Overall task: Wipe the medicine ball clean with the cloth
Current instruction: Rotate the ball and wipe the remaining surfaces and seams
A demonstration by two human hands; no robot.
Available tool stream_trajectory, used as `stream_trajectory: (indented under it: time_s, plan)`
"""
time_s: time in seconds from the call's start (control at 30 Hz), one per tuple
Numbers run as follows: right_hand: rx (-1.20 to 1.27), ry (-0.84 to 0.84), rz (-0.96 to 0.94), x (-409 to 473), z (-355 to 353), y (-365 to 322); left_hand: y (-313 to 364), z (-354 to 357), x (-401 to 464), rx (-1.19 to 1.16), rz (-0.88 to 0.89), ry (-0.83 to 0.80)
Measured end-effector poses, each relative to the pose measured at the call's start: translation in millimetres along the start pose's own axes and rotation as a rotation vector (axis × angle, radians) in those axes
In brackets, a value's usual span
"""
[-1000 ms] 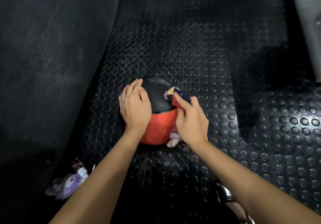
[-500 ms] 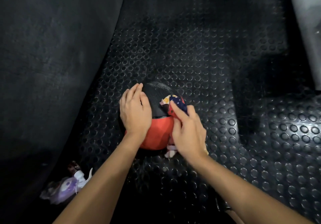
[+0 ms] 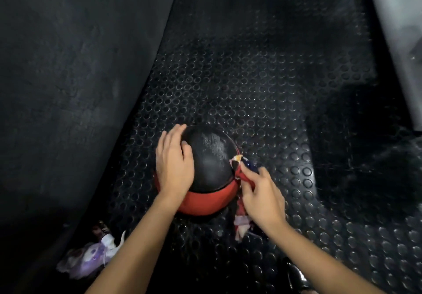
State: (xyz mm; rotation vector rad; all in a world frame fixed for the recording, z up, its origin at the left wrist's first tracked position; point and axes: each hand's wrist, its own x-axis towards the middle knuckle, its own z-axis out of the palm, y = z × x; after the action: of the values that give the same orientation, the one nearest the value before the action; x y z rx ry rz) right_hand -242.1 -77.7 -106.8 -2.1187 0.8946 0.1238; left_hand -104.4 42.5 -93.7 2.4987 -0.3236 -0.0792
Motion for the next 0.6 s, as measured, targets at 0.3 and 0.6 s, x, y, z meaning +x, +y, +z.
stream_trajectory:
  time_s: [0.3,0.6]
  plan:
    - [-0.045,0.04,-0.166,36,8,-44,-8,2,-18,0.089,-0.006,0.092]
    - [-0.252,0.065,-0.293,45,5,-59,-7,1,-16,0.106,0.063,0.0]
